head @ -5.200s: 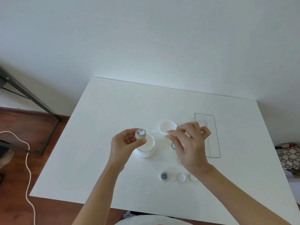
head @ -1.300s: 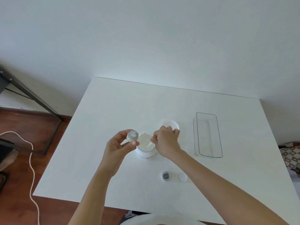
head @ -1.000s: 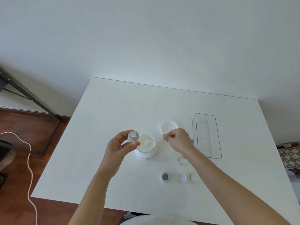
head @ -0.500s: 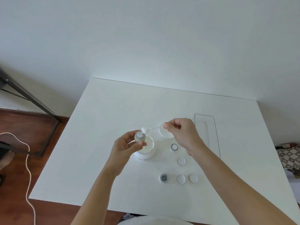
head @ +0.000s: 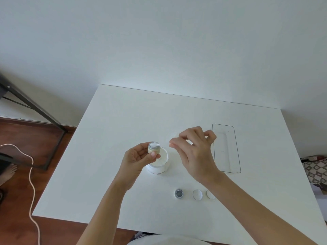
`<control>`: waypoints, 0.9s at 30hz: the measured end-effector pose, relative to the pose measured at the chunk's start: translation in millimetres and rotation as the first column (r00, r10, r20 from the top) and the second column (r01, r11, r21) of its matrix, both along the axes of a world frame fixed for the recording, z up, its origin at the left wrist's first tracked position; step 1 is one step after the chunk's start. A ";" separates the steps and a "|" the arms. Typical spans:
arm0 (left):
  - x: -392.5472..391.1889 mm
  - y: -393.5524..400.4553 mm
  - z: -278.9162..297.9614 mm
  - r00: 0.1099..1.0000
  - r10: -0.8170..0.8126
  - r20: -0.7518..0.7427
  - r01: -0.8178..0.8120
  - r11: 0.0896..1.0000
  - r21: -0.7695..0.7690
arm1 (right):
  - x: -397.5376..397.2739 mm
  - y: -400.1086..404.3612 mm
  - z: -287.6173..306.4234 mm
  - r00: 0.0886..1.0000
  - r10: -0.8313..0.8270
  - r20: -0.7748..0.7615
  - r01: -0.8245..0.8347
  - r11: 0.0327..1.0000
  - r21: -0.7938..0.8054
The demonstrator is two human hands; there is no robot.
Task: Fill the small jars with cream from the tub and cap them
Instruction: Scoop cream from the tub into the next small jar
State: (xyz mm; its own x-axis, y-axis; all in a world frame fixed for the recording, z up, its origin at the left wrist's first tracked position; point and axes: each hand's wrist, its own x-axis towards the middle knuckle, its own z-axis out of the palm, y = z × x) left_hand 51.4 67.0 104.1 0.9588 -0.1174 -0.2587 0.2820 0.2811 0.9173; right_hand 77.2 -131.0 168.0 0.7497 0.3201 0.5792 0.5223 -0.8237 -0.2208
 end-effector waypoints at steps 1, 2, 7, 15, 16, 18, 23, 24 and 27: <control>0.1 0.1 0.5 1.000 0.003 -0.003 -0.003 1.000 -0.003 | -0.7 -2.5 -2.5 0.997 0.024 0.069 -0.022 0.999 -0.040; 0.4 0.4 1.1 1.000 0.007 -0.005 -0.007 1.000 -0.005 | -1.6 -4.7 -4.4 0.992 0.045 0.119 -0.037 0.997 -0.072; 1.0 1.7 3.4 1.000 0.004 0.000 -0.004 1.000 -0.011 | -5.4 -13.2 -8.6 0.968 0.086 0.237 -0.062 0.992 -0.109; 1.1 4.1 2.7 1.000 0.005 0.014 -0.005 1.000 -0.027 | -6.5 -17.8 -5.1 0.973 0.015 0.230 -0.020 1.000 0.019; 1.2 4.6 2.3 1.000 0.007 0.018 -0.007 1.000 -0.025 | -6.4 -17.7 -3.5 0.979 -0.009 0.202 -0.005 0.998 0.067; 1.3 5.6 0.3 1.000 0.015 0.026 -0.015 1.000 -0.007 | -5.7 -16.2 -1.0 0.993 -0.076 0.091 0.058 0.979 0.194; -2.4 10.2 -5.6 0.998 0.057 0.025 -0.057 0.998 0.025 | -4.3 -10.3 -6.1 0.906 -0.129 -0.403 0.319 0.834 0.451; -3.7 11.8 -6.7 0.998 0.065 0.022 -0.066 0.997 0.030 | -4.0 -10.0 -9.5 0.870 -0.118 -0.479 0.353 0.827 0.437; -7.7 16.3 -9.1 0.997 0.082 0.013 -0.082 0.996 0.039 | -4.0 -7.1 -20.5 0.775 -0.124 -0.619 0.390 0.866 0.314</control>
State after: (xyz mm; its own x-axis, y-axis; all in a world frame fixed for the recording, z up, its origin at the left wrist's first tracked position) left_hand 43.7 83.2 95.0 0.9678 -0.0285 -0.2502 0.2485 0.2666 0.9312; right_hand 73.2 -138.1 147.6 0.9939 -0.0967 0.0534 -0.0255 -0.6712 -0.7408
